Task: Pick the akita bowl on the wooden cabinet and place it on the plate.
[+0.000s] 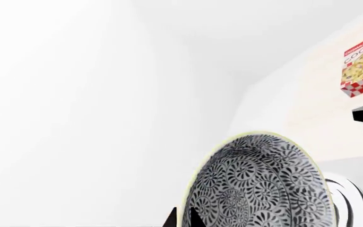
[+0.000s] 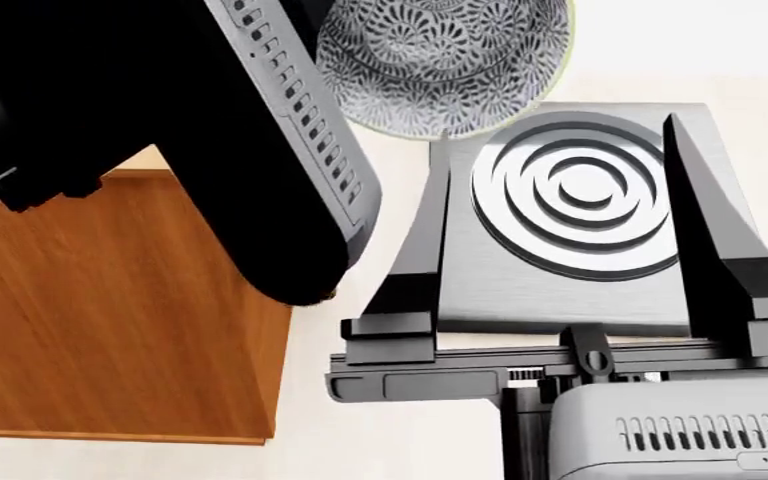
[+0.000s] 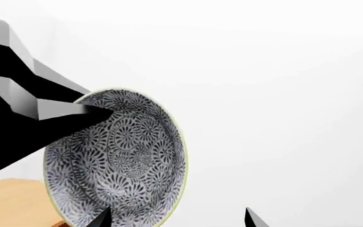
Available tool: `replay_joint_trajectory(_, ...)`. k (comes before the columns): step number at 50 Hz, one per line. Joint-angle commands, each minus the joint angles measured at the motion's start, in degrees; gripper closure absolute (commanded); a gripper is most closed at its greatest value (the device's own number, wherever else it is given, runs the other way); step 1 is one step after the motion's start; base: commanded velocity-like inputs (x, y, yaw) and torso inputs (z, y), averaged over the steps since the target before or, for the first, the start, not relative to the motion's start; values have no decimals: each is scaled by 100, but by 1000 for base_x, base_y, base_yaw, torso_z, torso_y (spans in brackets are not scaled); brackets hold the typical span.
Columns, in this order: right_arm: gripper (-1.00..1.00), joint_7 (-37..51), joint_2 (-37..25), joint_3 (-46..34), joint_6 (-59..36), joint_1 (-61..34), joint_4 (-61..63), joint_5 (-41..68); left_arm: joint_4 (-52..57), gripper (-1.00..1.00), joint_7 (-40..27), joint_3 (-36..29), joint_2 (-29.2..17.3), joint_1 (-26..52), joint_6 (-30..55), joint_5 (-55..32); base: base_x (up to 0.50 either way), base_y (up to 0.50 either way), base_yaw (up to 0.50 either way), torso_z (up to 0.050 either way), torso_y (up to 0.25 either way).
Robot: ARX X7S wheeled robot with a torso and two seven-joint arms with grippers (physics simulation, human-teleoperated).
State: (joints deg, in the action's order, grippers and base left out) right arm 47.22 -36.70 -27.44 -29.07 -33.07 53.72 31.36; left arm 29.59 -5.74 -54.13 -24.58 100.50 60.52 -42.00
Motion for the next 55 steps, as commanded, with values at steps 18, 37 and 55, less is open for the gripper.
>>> replay_joint_trajectory(18,-100,-37,-14,21,186,40,-253,19,377,100,-294,39,-155,-500,-52,-19,0,0,0,1,1)
replay_joint_trajectory(37,100,-119,39,-15,403,200,-572,1,501,100,-388,198,-175,-474,38,-187,0,0,0,0,1)
replay_joint_trajectory(55,100,-19,1,12,459,264,-491,-93,592,100,-464,201,-236,-636,-3,-240,0,0,0,0,0)
